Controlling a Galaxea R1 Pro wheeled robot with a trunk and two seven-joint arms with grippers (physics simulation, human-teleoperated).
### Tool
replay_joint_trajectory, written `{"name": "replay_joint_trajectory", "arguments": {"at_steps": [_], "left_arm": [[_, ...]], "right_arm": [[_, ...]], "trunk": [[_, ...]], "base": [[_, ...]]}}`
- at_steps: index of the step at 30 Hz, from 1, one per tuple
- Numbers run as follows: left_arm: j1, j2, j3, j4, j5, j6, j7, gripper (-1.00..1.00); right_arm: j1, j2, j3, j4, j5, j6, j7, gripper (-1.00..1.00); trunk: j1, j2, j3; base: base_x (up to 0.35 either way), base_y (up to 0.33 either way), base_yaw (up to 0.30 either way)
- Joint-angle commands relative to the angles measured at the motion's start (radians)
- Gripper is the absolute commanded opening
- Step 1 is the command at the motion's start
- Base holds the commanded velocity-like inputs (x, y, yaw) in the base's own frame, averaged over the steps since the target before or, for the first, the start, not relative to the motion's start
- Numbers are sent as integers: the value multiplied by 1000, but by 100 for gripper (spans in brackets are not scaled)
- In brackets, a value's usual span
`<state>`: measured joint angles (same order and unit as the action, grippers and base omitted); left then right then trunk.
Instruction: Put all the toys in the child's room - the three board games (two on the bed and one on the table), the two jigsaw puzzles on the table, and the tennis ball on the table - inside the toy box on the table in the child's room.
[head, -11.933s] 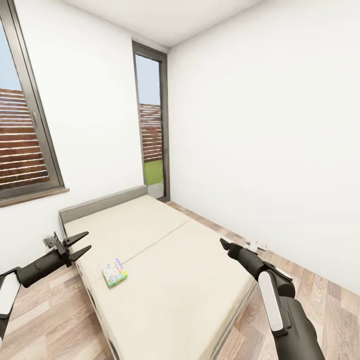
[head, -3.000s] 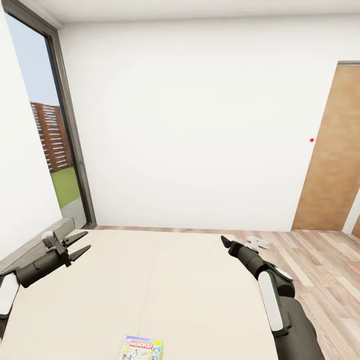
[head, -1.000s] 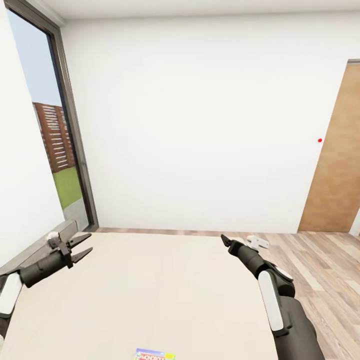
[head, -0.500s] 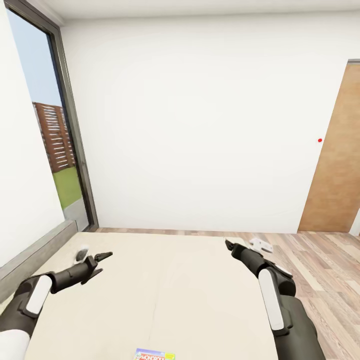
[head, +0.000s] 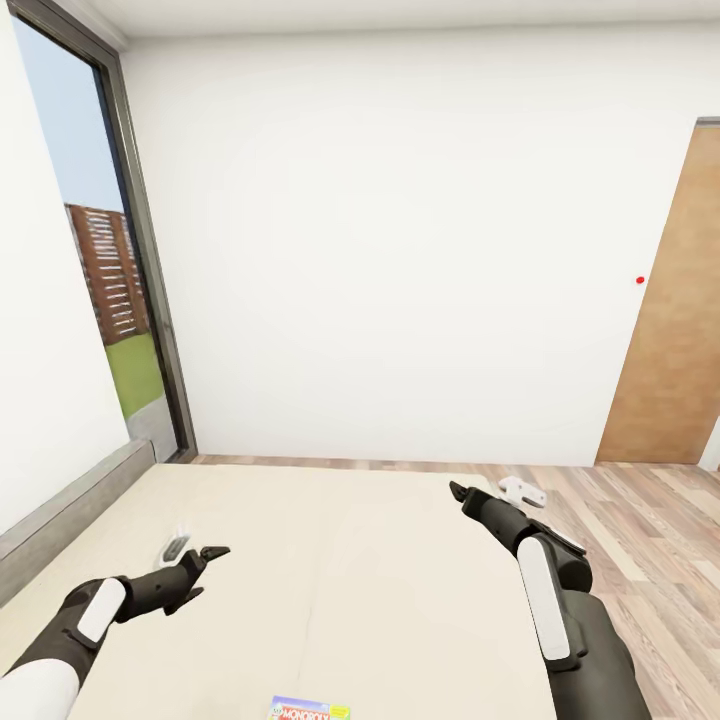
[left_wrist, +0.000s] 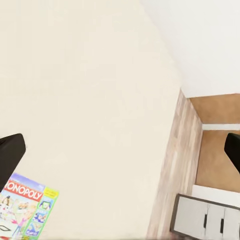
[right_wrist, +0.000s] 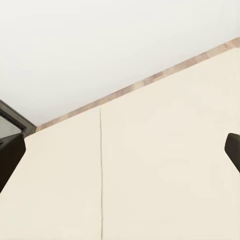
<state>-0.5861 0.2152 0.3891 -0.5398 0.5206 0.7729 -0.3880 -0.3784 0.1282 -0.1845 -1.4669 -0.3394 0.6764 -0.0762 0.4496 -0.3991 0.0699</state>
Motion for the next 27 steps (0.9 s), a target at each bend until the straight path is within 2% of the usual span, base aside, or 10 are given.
{"name": "replay_joint_trajectory", "arguments": {"at_steps": [1,8,27], "left_arm": [[-1,0,4,21,-1,-4,-2,100],[-1,0,4,111,-2,-89,-5,100],[-1,-2,0,123,-1,-102,-8,100]], "right_arm": [[0,1,-1,-1,-11,4,-8,100],[0,-1,-3,-1,-12,7,-8,100],[0,-1,-4,-1,-12,36,-7,100]], "trunk": [[0,-1,-2],[0,-1,-12],[0,-1,-43]], "base": [[0,0,0],[0,0,0],[0,0,0]]}}
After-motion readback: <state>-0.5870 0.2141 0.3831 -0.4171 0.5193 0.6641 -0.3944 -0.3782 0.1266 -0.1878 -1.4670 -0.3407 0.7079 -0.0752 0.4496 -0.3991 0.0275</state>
